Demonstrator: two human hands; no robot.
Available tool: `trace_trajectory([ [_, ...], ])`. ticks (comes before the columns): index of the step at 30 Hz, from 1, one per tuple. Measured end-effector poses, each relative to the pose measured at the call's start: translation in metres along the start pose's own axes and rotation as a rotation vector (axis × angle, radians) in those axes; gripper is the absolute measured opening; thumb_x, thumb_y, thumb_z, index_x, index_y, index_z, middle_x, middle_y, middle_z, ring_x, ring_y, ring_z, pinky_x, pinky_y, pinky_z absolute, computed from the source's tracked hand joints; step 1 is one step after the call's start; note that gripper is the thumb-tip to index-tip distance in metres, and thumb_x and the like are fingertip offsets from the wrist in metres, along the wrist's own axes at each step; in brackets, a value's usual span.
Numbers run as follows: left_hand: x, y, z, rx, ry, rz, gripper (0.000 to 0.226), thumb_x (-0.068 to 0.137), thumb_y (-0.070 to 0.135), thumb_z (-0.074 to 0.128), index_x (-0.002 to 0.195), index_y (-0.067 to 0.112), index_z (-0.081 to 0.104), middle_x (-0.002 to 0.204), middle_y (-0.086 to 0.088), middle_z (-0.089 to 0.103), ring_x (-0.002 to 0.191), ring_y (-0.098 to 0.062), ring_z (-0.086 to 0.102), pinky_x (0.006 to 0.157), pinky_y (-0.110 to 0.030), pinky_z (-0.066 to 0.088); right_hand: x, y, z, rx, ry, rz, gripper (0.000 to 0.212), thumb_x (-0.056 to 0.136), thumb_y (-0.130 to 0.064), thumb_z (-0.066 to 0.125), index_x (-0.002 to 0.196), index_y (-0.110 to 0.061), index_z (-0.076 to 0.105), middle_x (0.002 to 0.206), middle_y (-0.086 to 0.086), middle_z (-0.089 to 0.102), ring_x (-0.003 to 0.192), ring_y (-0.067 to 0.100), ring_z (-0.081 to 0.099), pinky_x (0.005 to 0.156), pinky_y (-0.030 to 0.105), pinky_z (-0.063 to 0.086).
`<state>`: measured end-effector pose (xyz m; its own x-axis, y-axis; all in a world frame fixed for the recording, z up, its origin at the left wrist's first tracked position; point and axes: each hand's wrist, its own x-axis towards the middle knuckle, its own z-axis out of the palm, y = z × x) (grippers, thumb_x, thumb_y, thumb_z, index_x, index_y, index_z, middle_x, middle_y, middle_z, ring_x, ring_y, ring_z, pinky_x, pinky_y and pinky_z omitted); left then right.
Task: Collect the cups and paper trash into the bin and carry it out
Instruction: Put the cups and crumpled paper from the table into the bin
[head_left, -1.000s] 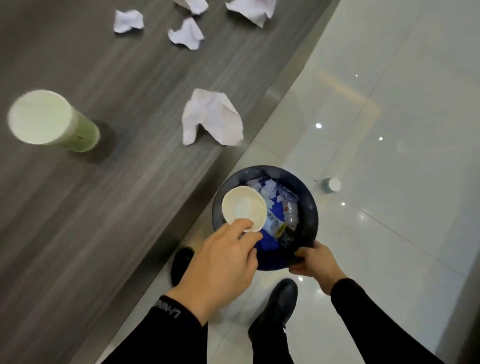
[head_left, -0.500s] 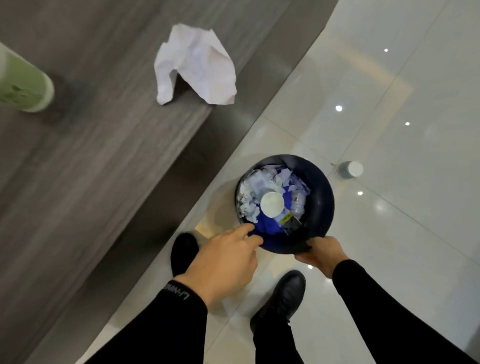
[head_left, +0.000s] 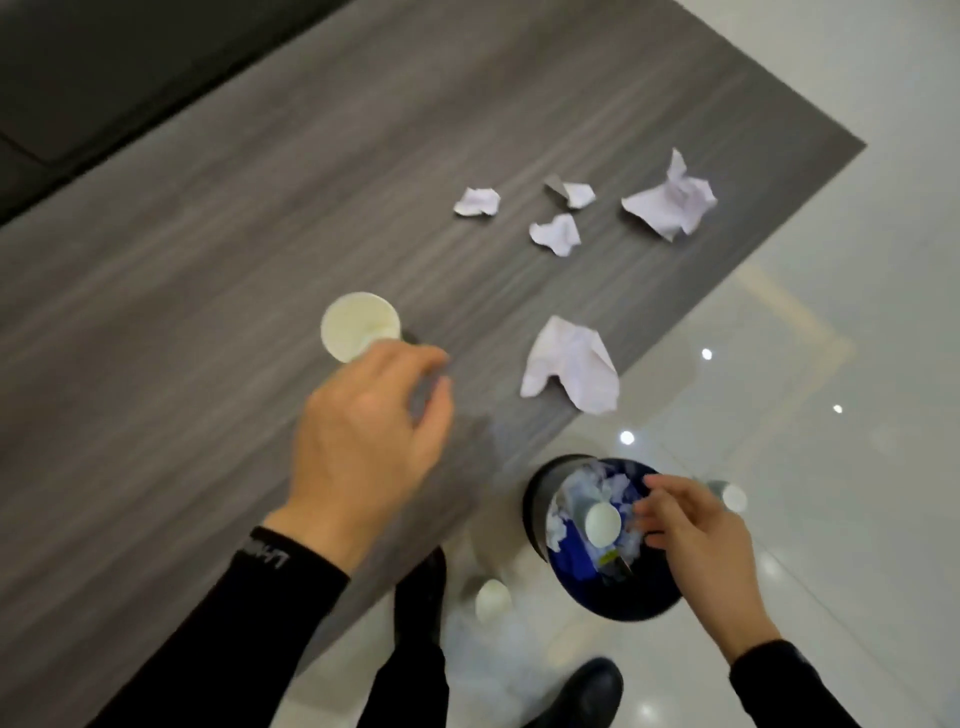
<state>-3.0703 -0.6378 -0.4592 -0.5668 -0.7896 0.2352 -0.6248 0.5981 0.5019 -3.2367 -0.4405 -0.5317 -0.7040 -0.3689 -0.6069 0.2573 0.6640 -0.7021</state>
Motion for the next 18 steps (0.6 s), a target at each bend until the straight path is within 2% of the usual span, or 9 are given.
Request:
trace_trajectory([
  [2,0.010,-0.031,-0.015,0.062,0.058,-0.176,0.024,0.076,0.025,0.069,0.098,0.015,0.066,0.097,-0.010,0.062,0.066,-0.029,0.060,0.060,-0.038,0.052,0.000,-0.027,0.011,-0.021,0.009,-0.077,0.023,0.087,-0.007,0.052,0.084,-0.026,0.066,0.063,-0.007,0.071,0.064,0.005,0.067,0.064,0.021,0.054],
  [5,0.011,-0.062,-0.010,0.173,-0.123,-0.365,0.045,0.070,0.033,0.075,0.112,0.021,0.063,0.129,-0.018,0.048,0.091,-0.038,0.061,0.077,-0.047,0.051,0.003,-0.053,0.028,0.009,0.021,-0.138,0.023,0.086,-0.006,0.051,0.088,-0.023,0.066,0.066,-0.009,0.072,0.061,-0.002,0.065,0.064,0.014,0.054],
  [7,0.008,-0.073,0.000,0.183,-0.231,-0.401,0.044,0.071,0.031,0.075,0.112,0.022,0.064,0.144,-0.018,0.038,0.106,-0.037,0.058,0.086,-0.046,0.048,0.004,-0.062,0.040,0.035,0.015,-0.152,0.024,0.086,-0.004,0.050,0.090,-0.020,0.067,0.065,-0.006,0.070,0.061,-0.002,0.064,0.059,0.008,0.052],
  [9,0.006,-0.080,0.007,0.116,-0.273,-0.397,0.031,0.074,0.027,0.073,0.103,0.019,0.069,0.138,-0.011,0.048,0.107,-0.034,0.059,0.085,-0.041,0.047,0.004,-0.067,0.050,0.055,-0.004,-0.148,0.023,0.087,-0.002,0.049,0.090,-0.018,0.067,0.067,-0.005,0.069,0.059,-0.003,0.064,0.057,0.007,0.052],
  [11,0.008,-0.085,0.009,0.078,-0.298,-0.368,0.019,0.075,0.023,0.072,0.091,0.013,0.071,0.122,-0.007,0.060,0.099,-0.033,0.061,0.078,-0.036,0.045,0.003,-0.068,0.056,0.068,-0.018,-0.146,0.024,0.088,-0.002,0.050,0.088,-0.019,0.066,0.065,-0.006,0.069,0.057,-0.003,0.063,0.056,0.007,0.051],
  [13,0.011,-0.083,0.008,0.067,-0.291,-0.294,0.015,0.074,0.018,0.073,0.084,0.008,0.070,0.112,-0.010,0.064,0.093,-0.033,0.063,0.071,-0.034,0.045,0.004,-0.067,0.054,0.085,-0.006,-0.134,0.024,0.087,-0.002,0.050,0.086,-0.020,0.066,0.064,-0.006,0.069,0.056,-0.001,0.063,0.057,0.012,0.052],
  [15,0.011,-0.066,0.007,0.023,-0.231,-0.137,0.014,0.072,0.018,0.075,0.080,0.008,0.068,0.108,-0.010,0.066,0.089,-0.030,0.065,0.066,-0.032,0.048,0.007,-0.063,0.042,0.104,0.065,-0.119,0.024,0.087,-0.001,0.048,0.088,-0.016,0.066,0.067,-0.002,0.068,0.054,-0.001,0.063,0.056,0.012,0.053],
  [18,-0.005,-0.015,0.018,-0.080,-0.209,0.125,0.015,0.077,0.030,0.066,0.083,0.016,0.064,0.112,-0.004,0.065,0.090,-0.020,0.063,0.065,-0.026,0.050,0.014,-0.058,0.003,0.168,0.228,-0.077,0.024,0.086,0.002,0.046,0.095,-0.011,0.064,0.072,0.004,0.065,0.050,0.001,0.062,0.049,0.009,0.051],
])
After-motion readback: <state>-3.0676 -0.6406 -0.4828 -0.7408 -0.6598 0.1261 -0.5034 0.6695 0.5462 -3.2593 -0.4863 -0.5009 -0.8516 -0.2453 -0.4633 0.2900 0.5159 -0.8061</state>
